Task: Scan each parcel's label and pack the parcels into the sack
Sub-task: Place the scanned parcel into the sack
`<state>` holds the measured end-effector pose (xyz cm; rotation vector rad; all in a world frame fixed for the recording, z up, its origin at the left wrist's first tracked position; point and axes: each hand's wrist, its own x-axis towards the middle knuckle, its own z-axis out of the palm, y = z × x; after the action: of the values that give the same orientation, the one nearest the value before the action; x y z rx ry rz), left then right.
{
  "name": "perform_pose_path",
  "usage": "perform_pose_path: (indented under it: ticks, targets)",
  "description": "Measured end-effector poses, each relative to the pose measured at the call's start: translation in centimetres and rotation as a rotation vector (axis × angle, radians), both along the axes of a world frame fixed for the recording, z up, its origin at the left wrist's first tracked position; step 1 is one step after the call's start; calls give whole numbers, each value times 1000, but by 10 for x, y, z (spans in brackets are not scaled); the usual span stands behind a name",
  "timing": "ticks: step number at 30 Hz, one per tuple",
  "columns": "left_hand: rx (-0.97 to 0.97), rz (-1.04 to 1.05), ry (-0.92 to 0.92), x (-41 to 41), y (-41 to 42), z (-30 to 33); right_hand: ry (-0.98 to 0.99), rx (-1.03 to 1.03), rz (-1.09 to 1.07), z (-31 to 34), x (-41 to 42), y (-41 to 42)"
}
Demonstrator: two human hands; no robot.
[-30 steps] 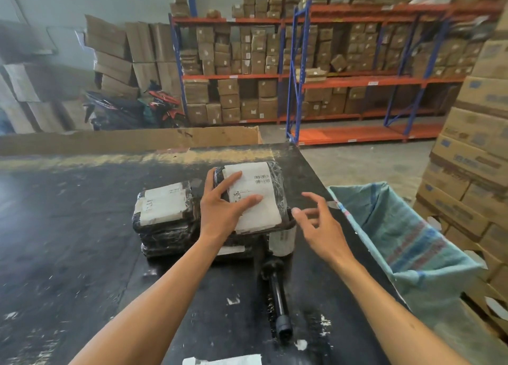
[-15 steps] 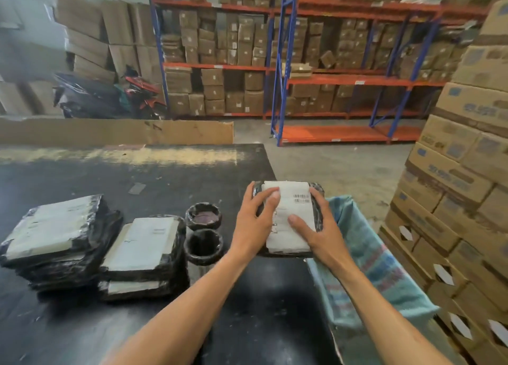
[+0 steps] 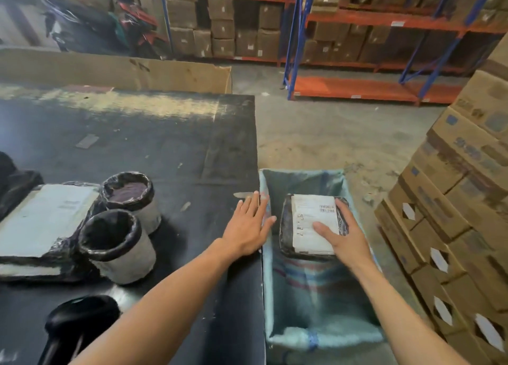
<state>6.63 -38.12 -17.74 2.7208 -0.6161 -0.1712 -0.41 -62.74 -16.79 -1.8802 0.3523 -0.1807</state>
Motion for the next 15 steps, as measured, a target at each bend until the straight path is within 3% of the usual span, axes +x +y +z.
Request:
perform_pose_path:
  ticks: [6, 15]
  targets:
    - [88, -50, -84, 13, 0, -31, 195, 6, -2, -66, 34, -25]
    - [145, -61, -90, 13, 0, -27, 398, 73, 50, -160, 85, -3]
